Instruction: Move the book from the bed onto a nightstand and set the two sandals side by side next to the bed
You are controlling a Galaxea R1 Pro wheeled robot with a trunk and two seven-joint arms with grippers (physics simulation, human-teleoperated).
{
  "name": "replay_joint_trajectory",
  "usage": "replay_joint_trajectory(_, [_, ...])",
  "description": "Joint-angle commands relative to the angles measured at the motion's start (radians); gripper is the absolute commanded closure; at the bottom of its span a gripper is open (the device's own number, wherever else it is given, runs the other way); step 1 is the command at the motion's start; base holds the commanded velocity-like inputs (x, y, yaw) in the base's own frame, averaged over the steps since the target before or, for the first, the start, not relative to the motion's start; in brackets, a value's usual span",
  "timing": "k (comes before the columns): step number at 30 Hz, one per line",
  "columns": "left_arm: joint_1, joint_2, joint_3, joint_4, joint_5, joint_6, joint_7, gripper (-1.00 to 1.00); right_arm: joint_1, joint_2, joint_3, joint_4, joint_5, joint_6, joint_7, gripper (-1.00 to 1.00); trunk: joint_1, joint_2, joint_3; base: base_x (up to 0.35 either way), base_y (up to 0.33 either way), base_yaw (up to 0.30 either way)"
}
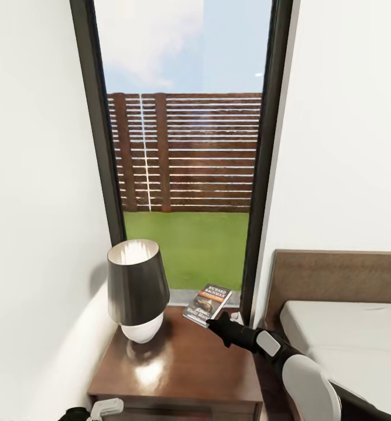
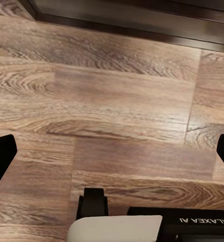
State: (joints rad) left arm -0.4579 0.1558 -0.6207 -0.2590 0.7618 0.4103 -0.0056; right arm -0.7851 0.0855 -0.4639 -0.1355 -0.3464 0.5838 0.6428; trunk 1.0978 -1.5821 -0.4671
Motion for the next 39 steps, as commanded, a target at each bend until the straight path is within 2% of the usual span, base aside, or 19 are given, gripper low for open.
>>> replay_joint_trajectory(1, [-0.001, 0.003, -0.003, -0.002, 0.002, 0.004, -0.001, -1.00, 0.000, 0.001, -0.002, -0.002, -0.006, 0.008, -0.001, 1.00, 0.004, -0.008, -0.004, 0.000, 0.000, 0.000])
replay_joint_trajectory(7, [-0.003, 0.011, -0.004, -0.001, 0.002, 0.004, -0.001, -1.00, 0.000, 0.000, -0.003, -0.004, -0.008, 0.008, -0.008, 1.00, 0.027, -0.050, -0.023, 0.000, 0.000, 0.000])
replay_joint_trajectory(20, [-0.002, 0.013, -0.004, 0.001, 0.002, 0.004, 0.000, -1.00, 0.000, -0.005, -0.013, -0.006, -0.019, 0.009, -0.084, 1.00, 0.077, -0.141, -0.064, 0.000, 0.000, 0.000])
replay_joint_trajectory(39, [-0.002, 0.012, -0.006, 0.003, 0.001, 0.004, 0.001, -1.00, 0.000, -0.019, -0.016, -0.006, -0.018, 0.012, -0.091, 1.00, 0.150, -0.274, -0.123, 0.000, 0.000, 0.000])
